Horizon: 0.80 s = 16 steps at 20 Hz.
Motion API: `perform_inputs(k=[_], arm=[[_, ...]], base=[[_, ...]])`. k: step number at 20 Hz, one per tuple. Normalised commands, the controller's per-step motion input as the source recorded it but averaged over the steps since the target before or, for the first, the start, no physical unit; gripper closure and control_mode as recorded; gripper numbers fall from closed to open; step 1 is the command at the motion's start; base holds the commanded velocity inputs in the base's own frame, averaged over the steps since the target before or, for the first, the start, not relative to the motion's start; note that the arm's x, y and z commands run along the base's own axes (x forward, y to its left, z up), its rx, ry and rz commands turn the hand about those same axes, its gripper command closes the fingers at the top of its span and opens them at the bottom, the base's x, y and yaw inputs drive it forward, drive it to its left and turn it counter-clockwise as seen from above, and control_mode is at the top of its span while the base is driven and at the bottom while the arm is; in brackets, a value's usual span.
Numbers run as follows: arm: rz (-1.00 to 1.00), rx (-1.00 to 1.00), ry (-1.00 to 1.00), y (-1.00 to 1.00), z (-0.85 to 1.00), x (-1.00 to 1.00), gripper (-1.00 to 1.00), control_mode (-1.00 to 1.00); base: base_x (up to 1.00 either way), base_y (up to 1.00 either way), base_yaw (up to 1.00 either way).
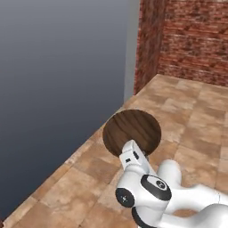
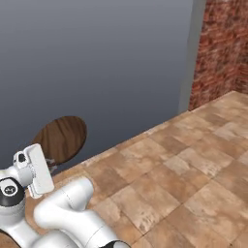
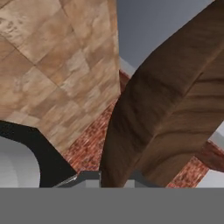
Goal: Move the bowls from the cabinet to the plates on the dining table.
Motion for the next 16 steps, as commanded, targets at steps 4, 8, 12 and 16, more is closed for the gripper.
perform_inputs(k=[4, 8, 12, 16], arm=[[0.00, 0.00, 0.00, 0.00, 0.00, 0.00, 1.00, 1.00], [0.00, 0.00, 0.00, 0.00, 0.00, 0.00, 1.00, 1.00], [0.00, 0.00, 0.00, 0.00, 0.00, 0.00, 1.00, 1.00], [0.00, 0.00, 0.00, 0.00, 0.00, 0.00, 1.00, 1.00]], base=[[0.03, 0.00, -0.59], [0.27, 0.00, -0.51], [0.62, 0.00, -0.37], [0.81, 0.00, -0.25]])
